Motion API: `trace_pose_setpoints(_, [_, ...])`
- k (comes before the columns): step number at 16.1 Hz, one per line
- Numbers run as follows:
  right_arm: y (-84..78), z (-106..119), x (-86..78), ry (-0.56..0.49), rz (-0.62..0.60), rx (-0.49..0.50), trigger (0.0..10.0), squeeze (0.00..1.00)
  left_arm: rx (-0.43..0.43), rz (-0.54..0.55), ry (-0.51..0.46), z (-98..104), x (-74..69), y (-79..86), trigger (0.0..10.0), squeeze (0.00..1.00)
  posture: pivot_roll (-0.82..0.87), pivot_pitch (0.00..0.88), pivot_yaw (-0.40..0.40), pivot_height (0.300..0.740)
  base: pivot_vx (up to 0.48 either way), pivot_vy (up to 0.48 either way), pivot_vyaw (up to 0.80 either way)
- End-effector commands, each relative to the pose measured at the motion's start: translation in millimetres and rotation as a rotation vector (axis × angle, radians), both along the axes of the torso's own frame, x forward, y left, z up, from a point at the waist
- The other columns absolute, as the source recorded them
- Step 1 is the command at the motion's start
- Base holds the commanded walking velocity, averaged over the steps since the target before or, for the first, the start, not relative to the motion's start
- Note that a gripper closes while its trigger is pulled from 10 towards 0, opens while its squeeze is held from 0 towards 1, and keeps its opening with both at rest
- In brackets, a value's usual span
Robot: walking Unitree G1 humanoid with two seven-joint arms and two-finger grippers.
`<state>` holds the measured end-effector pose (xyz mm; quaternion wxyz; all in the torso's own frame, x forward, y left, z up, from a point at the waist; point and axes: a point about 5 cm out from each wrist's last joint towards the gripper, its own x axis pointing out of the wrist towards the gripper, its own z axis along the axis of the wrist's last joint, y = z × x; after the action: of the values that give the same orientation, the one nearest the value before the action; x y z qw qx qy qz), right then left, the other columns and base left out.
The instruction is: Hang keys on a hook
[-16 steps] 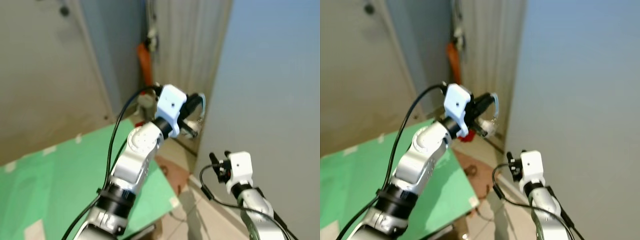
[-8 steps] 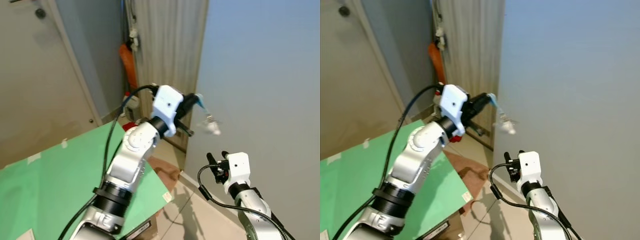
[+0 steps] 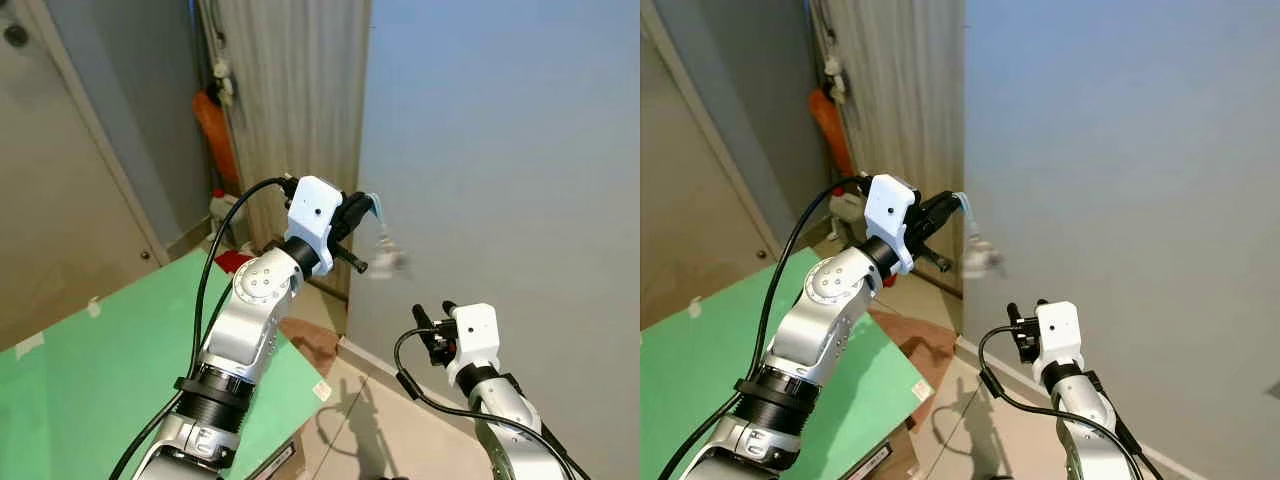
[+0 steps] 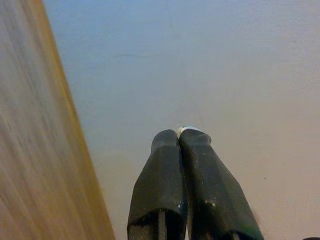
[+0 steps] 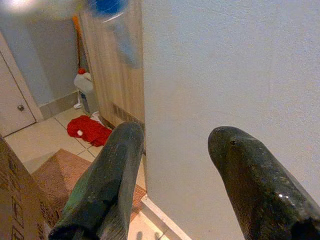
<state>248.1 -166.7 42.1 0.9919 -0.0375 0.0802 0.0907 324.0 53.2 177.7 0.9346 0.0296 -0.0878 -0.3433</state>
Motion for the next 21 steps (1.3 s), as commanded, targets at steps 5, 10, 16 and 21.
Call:
trace_pose_setpoints(5, [-3.5,4.8,8.2,-0.002,-0.035,-0.02,10.0,0.0,-0.006,-0.009,-0.013,2.0,-0.3,-0.7,0.0,0.0,-0.09,0.0,0.058,0.679,0.0,0.0,-0.33])
trace_pose_setpoints(10, [-1.9,4.5,7.9,-0.005,-0.025,-0.019,10.0,0.0,0.01,-0.025,-0.02,1.2,-2.3,-4.4,0.0,0.0,-0.09,0.0,0.059,0.679,0.0,0.0,-0.52])
trace_pose_setpoints(16, [-2.7,2.2,6.5,0.0,-0.027,-0.017,10.0,0.0,0.018,-0.032,-0.035,2.2,-2.9,-5.7,0.0,0.0,-0.09,0.0,0.061,0.679,0.0,0.0,-0.52])
trace_pose_setpoints(21, [-3.4,1.8,6.7,0.001,-0.021,-0.022,10.0,0.0,0.006,-0.043,-0.04,3.2,-3.8,-7.5,0.0,0.0,-0.09,0.0,0.057,0.679,0.0,0.0,-0.51])
